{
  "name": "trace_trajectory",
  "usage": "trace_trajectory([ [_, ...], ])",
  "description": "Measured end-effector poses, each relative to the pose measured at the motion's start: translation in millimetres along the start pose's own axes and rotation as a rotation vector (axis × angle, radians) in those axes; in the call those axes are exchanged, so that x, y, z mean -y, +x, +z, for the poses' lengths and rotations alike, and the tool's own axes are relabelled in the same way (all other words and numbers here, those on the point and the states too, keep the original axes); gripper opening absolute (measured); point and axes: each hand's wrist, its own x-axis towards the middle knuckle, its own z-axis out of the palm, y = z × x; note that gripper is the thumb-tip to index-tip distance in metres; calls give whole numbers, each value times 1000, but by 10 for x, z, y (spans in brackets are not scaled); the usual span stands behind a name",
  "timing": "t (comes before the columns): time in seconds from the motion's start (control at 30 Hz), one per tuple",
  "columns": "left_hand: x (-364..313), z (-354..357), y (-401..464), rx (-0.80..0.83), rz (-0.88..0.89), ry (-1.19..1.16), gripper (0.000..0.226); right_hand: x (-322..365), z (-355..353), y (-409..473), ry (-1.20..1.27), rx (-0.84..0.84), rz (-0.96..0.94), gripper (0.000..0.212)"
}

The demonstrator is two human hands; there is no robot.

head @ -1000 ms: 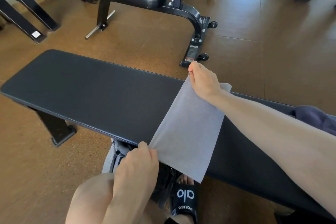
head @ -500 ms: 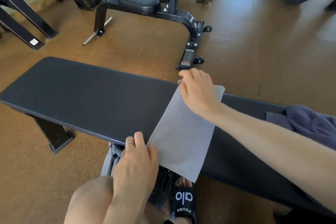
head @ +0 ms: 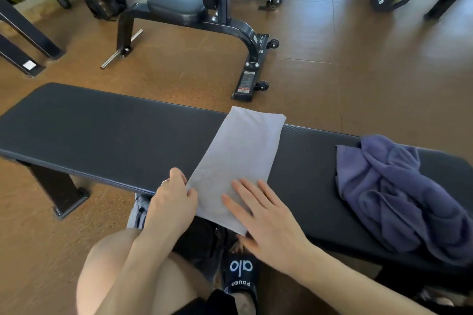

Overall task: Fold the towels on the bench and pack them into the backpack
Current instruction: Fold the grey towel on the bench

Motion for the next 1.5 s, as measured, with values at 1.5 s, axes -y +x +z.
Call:
trace_trajectory([
  [1.5,-39,187,-409,52,821,-25,16,-688,-391,-395,631,-78,255,16],
])
